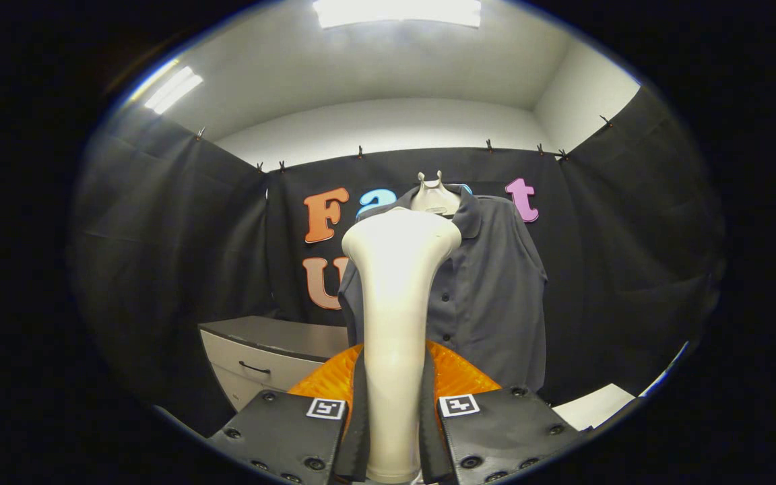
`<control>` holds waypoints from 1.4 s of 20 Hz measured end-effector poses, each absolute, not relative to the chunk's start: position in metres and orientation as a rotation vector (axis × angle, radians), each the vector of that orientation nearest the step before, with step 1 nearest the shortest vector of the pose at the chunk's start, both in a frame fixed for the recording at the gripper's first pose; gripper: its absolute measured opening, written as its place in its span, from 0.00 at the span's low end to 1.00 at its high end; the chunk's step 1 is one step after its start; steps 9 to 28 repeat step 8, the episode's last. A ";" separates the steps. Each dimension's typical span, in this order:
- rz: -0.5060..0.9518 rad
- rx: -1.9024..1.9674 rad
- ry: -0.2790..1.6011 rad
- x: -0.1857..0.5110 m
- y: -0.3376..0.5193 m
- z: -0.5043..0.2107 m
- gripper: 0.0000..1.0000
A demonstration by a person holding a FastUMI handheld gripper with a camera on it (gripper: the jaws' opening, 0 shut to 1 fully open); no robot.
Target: Iron the clothes twice with a garment steamer, once on the left side and once on the right side.
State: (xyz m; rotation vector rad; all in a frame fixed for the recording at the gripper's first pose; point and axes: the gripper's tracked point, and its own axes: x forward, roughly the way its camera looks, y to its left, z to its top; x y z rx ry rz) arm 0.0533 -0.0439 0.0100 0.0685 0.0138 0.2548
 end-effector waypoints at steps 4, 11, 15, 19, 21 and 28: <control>0.245 0.079 0.023 0.053 -0.047 0.005 0.37; 0.238 0.084 0.030 0.054 -0.049 0.002 0.37; 0.238 0.084 0.030 0.054 -0.049 0.002 0.37; 0.238 0.084 0.030 0.054 -0.049 0.002 0.37; 0.238 0.084 0.030 0.054 -0.049 0.002 0.37; 0.238 0.084 0.030 0.054 -0.049 0.002 0.37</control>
